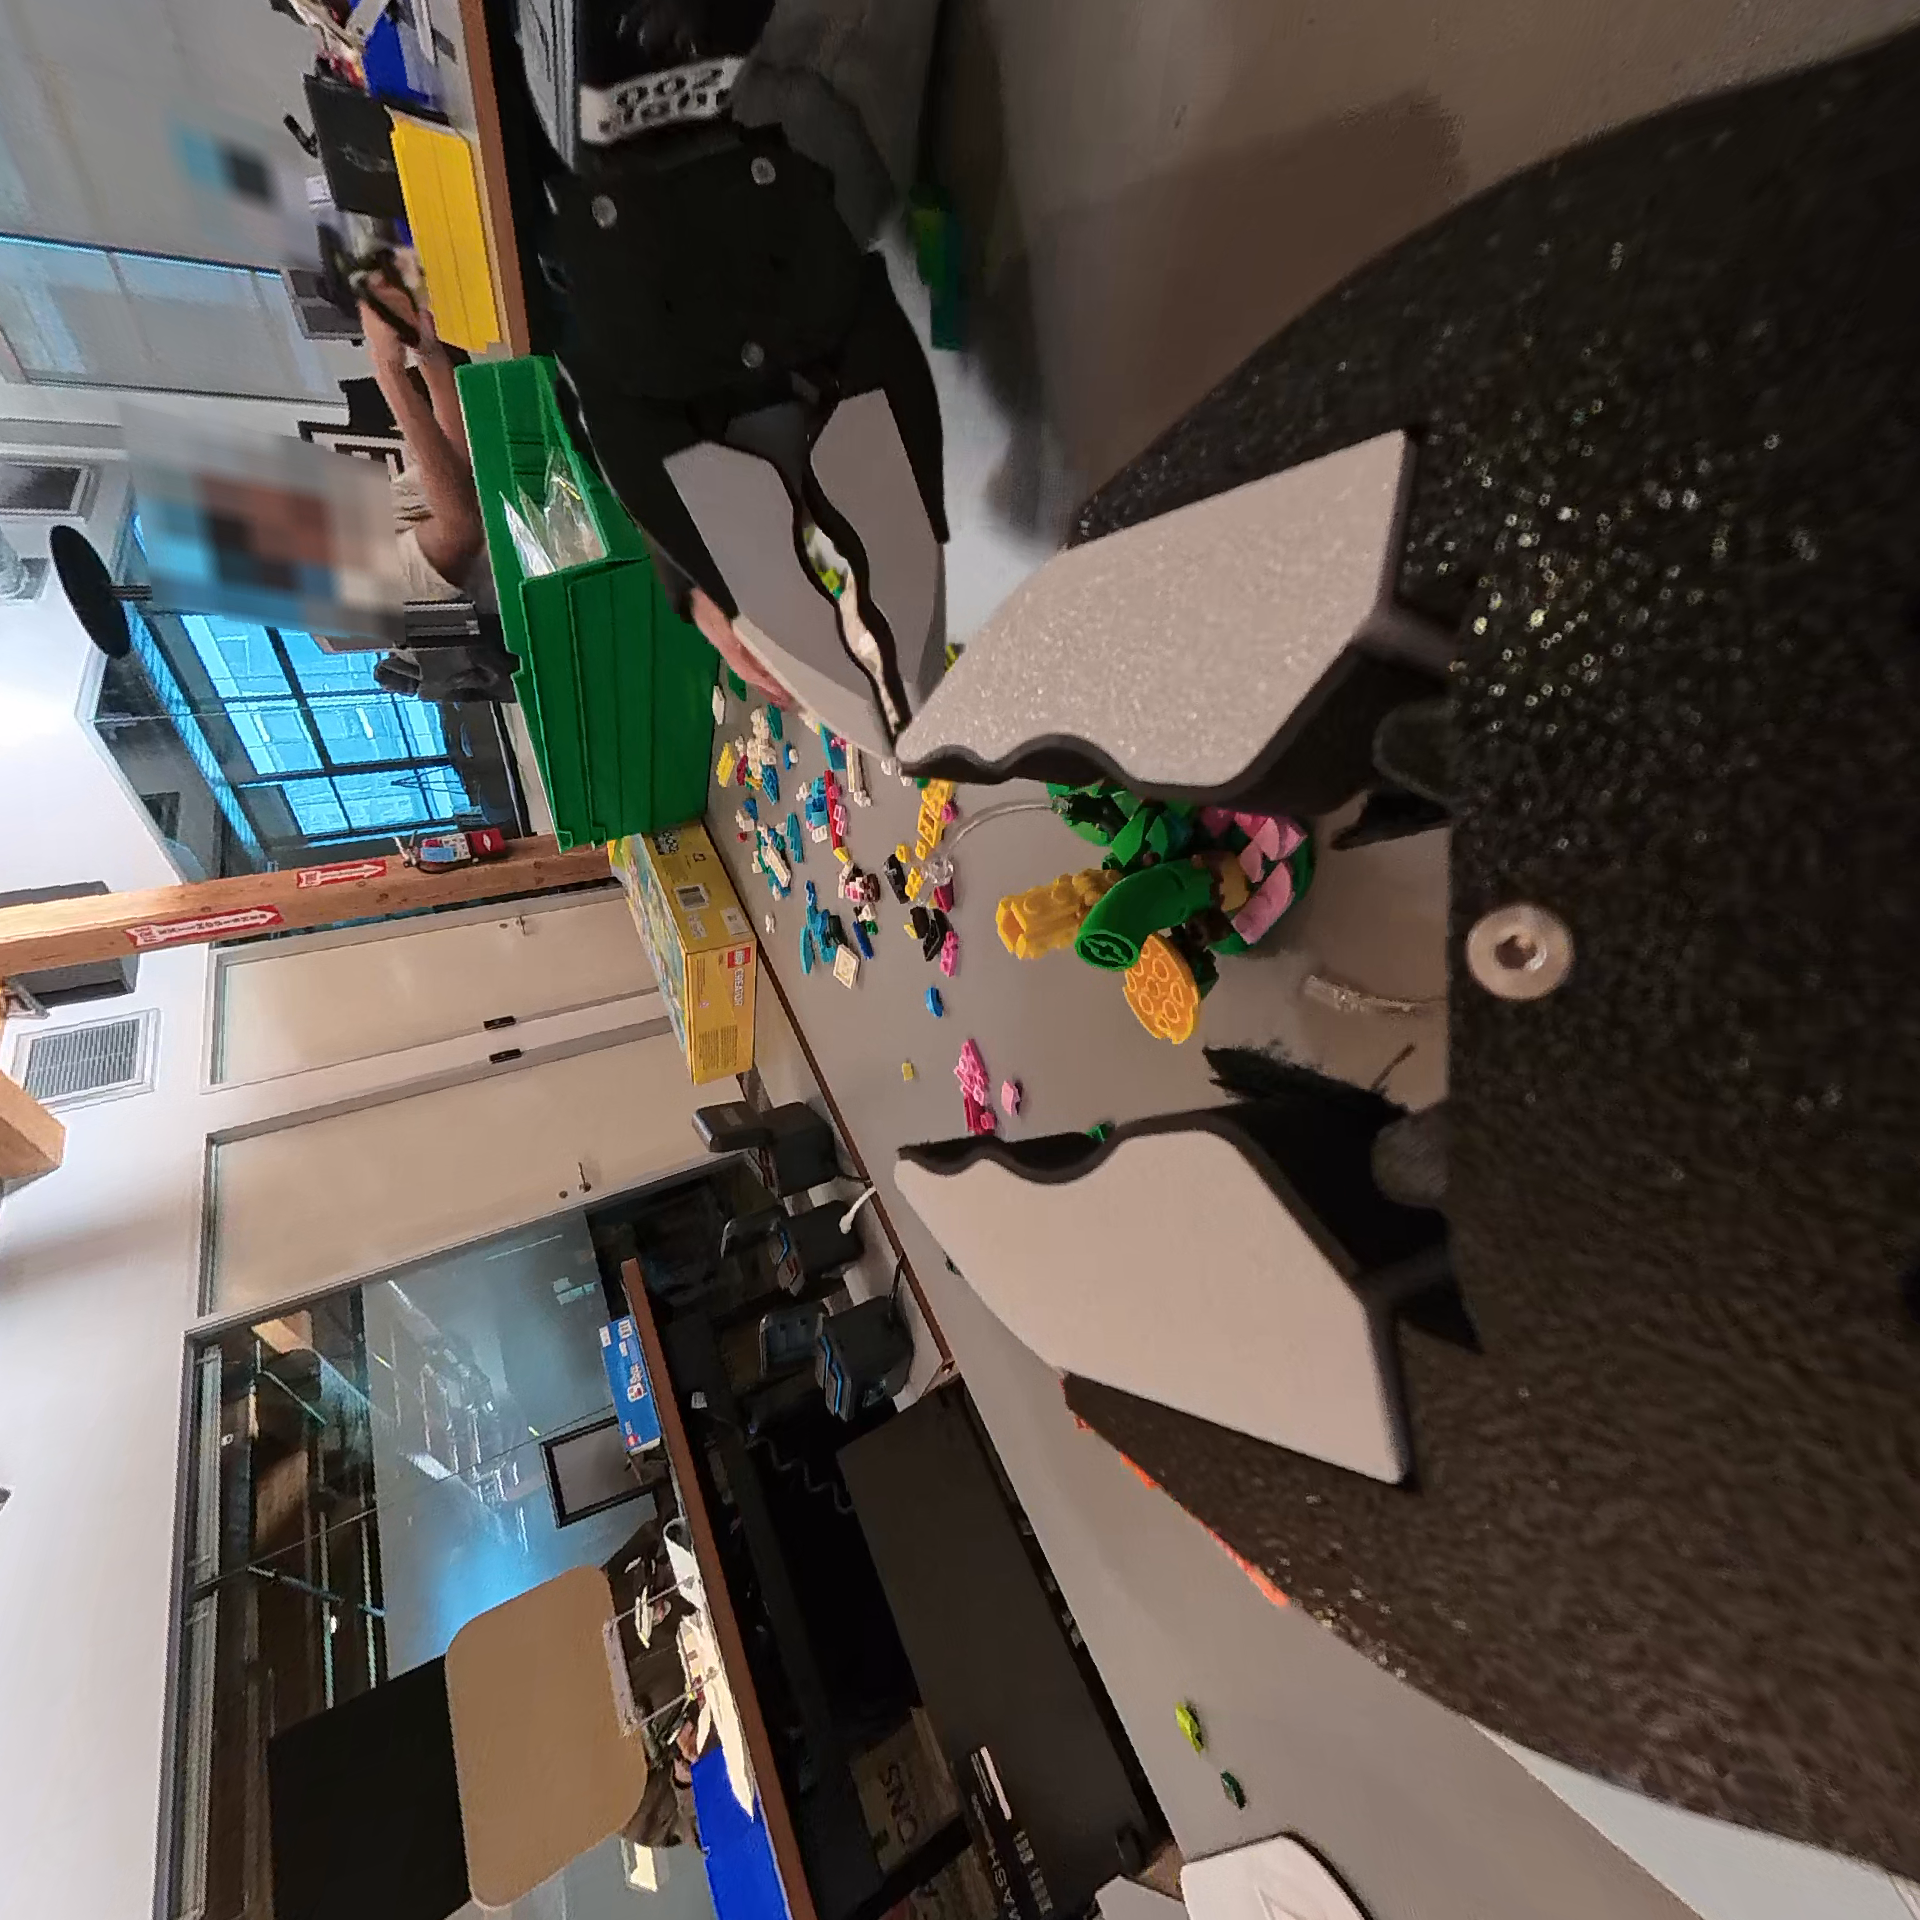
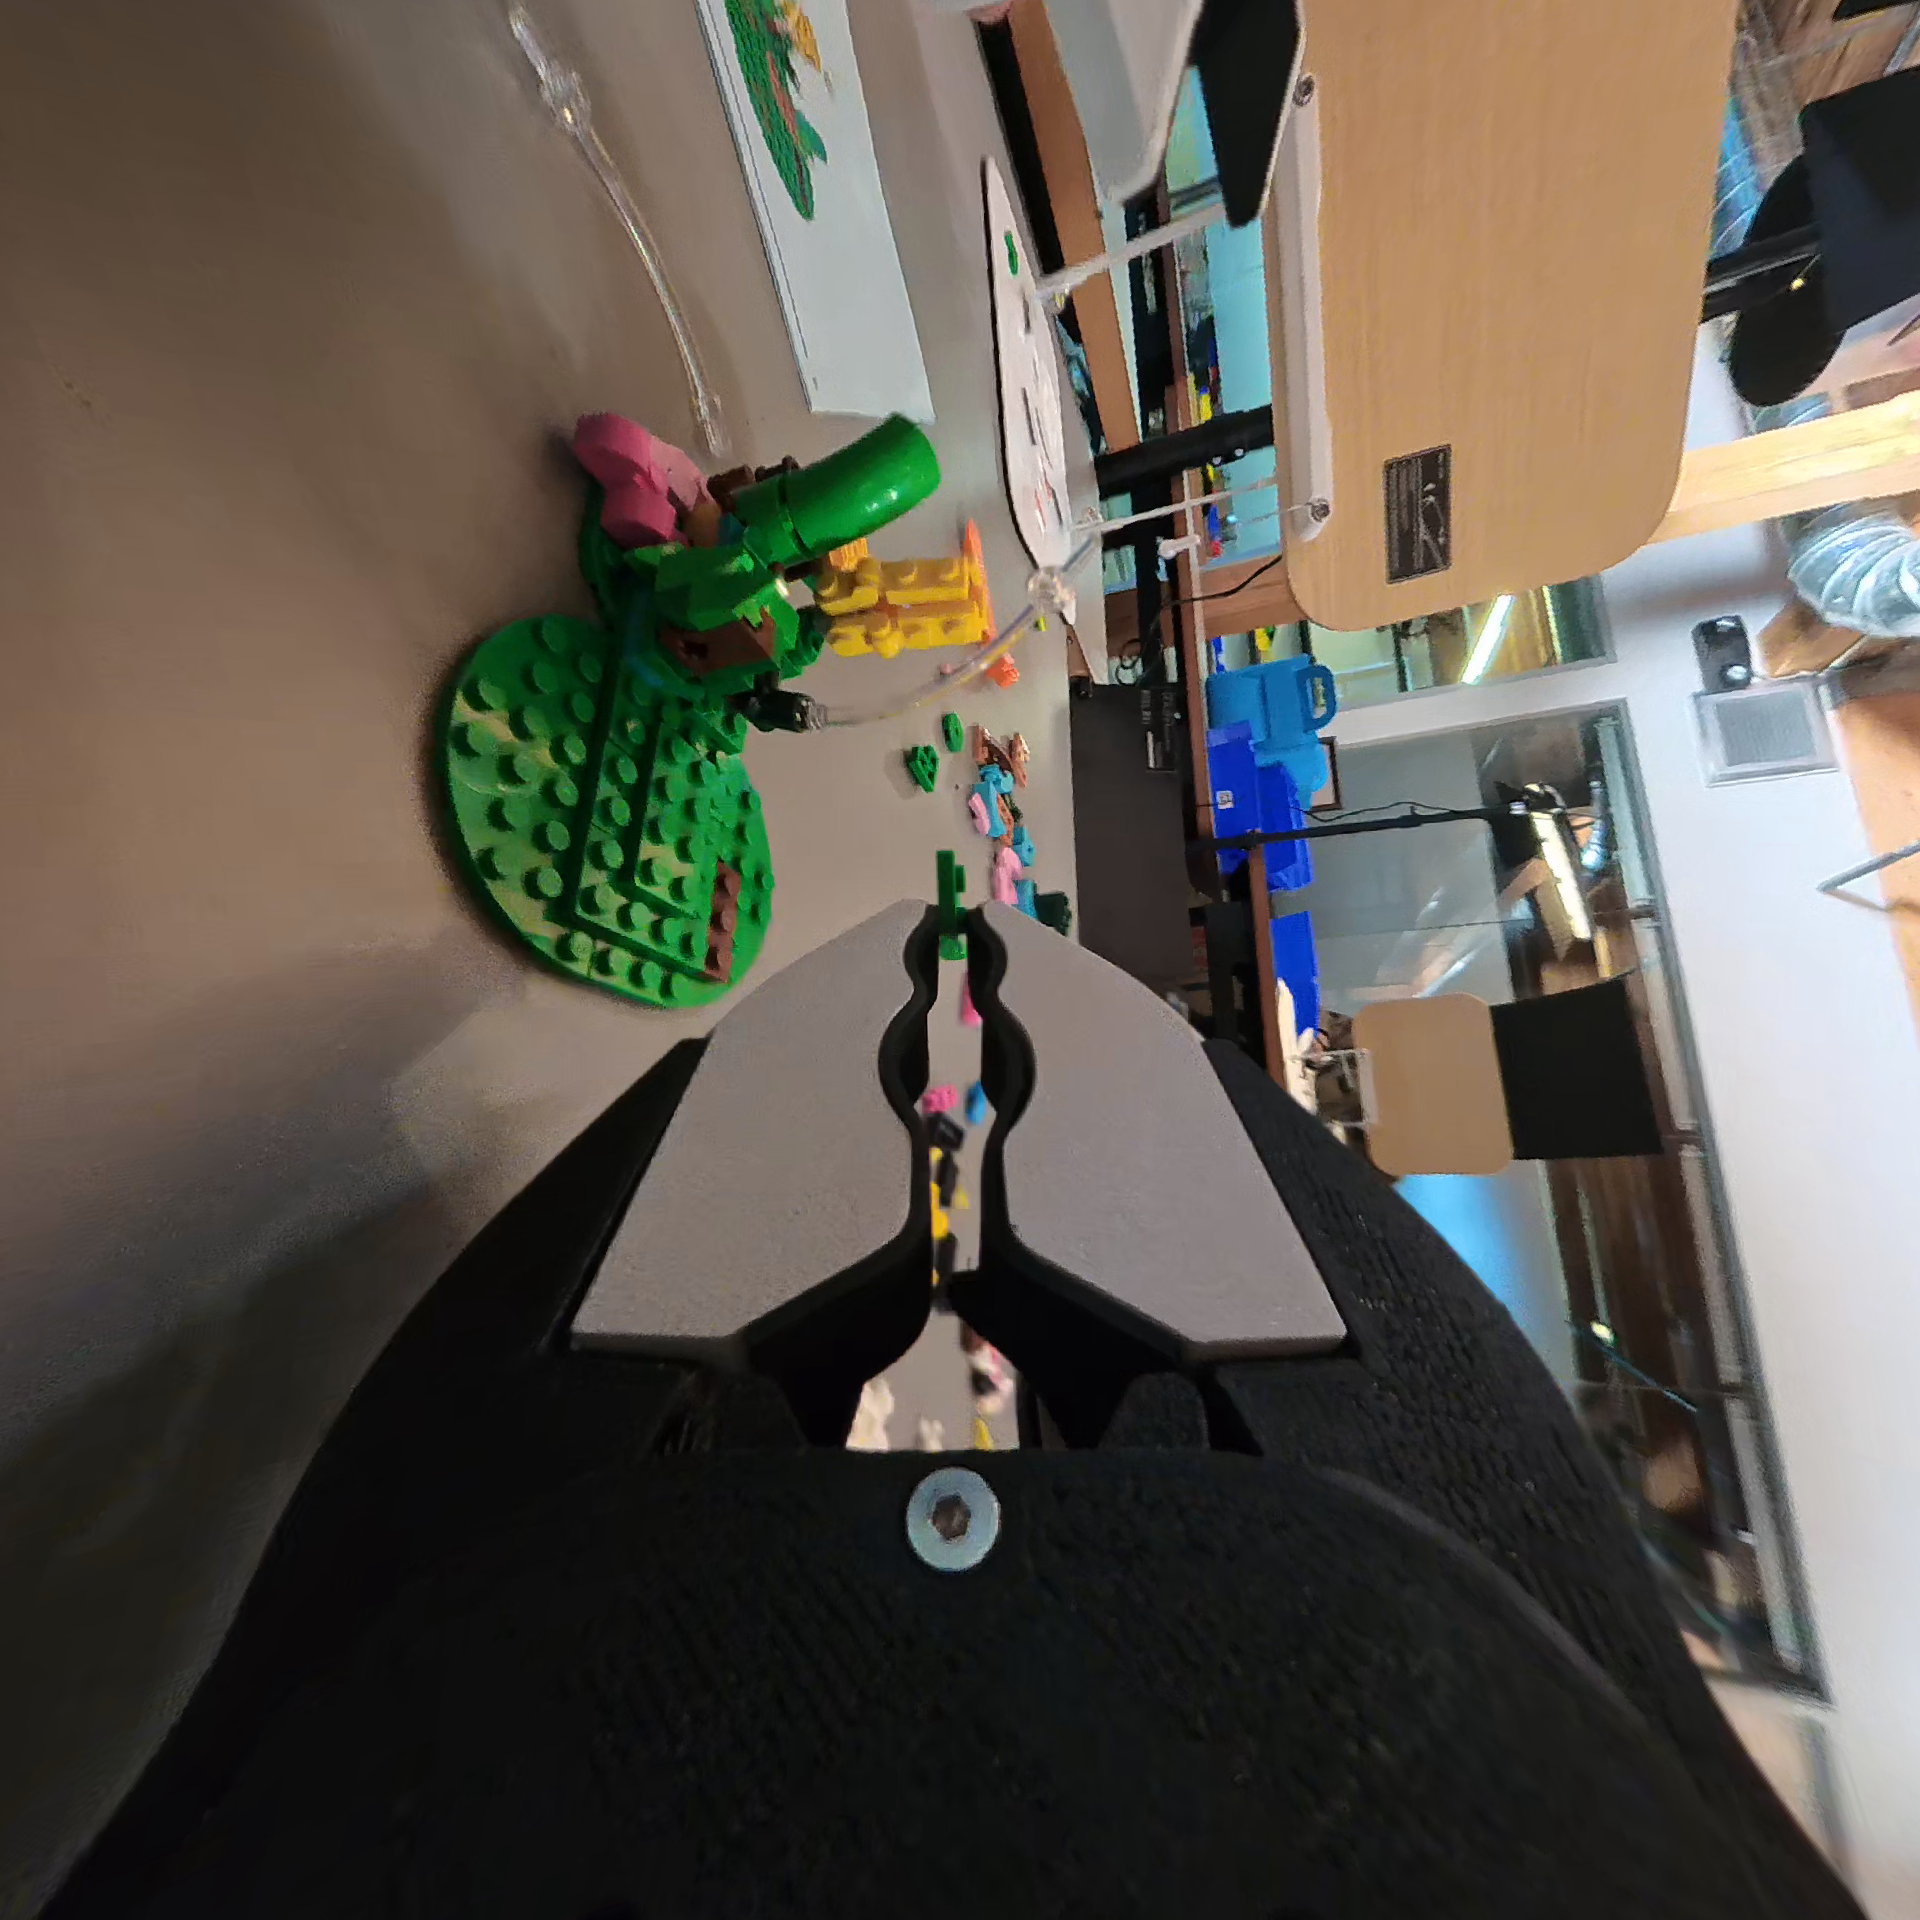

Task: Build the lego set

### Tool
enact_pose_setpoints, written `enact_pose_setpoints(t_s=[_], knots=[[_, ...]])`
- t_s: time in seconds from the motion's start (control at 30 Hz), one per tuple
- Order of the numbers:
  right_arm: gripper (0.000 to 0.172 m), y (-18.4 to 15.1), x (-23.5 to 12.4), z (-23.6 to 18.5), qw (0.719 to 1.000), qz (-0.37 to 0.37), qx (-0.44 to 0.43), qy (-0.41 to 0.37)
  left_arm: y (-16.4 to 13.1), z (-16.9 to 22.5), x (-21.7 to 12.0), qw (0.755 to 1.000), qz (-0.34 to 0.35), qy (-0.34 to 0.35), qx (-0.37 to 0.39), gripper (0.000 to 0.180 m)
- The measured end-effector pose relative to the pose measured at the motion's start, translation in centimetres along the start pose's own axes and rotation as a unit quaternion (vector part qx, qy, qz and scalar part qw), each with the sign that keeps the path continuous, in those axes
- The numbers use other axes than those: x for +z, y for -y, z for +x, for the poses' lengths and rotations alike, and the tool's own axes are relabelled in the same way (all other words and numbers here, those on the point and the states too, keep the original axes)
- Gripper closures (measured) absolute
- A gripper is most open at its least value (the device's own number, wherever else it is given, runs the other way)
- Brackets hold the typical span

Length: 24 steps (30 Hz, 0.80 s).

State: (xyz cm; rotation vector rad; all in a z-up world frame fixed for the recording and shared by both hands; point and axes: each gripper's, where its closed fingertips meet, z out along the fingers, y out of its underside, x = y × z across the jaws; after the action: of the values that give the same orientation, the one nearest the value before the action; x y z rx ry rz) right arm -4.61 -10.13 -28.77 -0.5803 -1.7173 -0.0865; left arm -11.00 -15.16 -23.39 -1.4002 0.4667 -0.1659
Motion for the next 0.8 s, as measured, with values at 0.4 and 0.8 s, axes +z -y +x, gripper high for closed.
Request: enact_pose_setpoints(t_s=[0.4, 0.8], knots=[[0.169, -5.2, 0.6, -1.8, 0.978, -0.090, -0.124, 0.140, 0.3, -0.5, -0.1, 1.000, 0.008, 0.014, -0.001, 0.115], [0.167, -5.3, 2.1, -3.9, 0.955, -0.087, -0.152, 0.240, 0.3, -0.5, 0.0, 1.000, 0.010, 0.011, 0.000, 0.115]])
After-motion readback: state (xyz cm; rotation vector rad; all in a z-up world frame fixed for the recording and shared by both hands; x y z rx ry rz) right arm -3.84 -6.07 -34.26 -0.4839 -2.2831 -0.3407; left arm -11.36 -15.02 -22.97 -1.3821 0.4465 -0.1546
